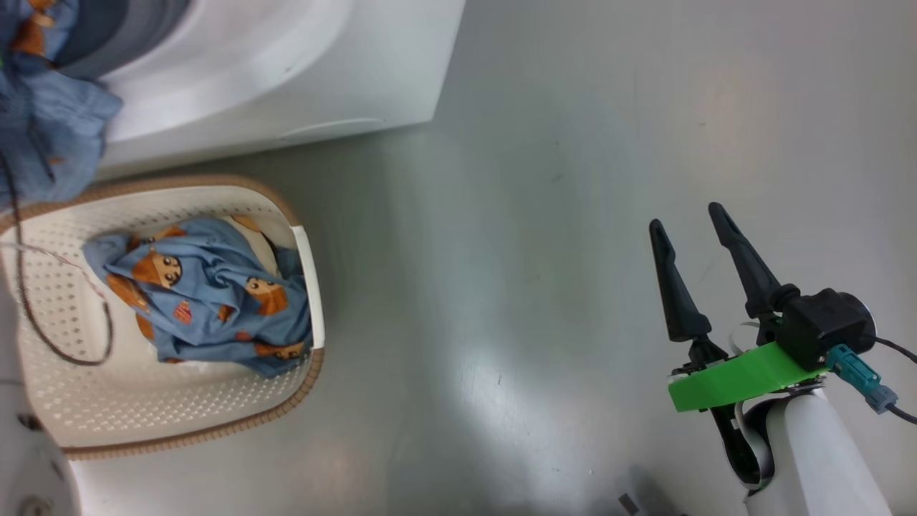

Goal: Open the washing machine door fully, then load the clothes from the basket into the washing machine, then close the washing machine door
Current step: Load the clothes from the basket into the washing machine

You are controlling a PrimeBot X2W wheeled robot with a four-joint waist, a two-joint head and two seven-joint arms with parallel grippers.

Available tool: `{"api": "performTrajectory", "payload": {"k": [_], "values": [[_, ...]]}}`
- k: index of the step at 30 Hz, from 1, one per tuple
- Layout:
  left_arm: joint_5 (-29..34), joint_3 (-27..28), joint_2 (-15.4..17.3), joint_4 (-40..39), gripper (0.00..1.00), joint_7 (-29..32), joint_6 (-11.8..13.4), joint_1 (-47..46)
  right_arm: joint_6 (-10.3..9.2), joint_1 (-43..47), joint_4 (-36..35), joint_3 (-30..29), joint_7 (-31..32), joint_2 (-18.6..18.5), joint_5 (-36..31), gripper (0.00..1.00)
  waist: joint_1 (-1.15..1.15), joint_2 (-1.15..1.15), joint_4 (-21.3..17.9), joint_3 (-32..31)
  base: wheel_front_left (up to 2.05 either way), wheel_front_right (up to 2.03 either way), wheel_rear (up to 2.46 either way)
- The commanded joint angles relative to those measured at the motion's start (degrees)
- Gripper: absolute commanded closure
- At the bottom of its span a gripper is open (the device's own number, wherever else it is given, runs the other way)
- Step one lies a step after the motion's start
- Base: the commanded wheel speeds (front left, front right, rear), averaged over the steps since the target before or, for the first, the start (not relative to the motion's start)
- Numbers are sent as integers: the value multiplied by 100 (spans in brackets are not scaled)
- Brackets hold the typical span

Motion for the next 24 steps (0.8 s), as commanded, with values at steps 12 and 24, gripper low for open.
{"api": "performTrajectory", "payload": {"k": [12, 24], "values": [[-403, -512, 670, 433, 100, 595, -64, -1415, 9, -121, -271, 191, -27, 54, 104, 0, -1, 0, -8, 906, 0, 0, 0], [-1149, -1356, 1447, -129, 100, -196, -66, -2066, 9, -258, -285, 294, -27, 61, 215, 0, -1, 0, -101, 1302, 0, 0, 0]]}}
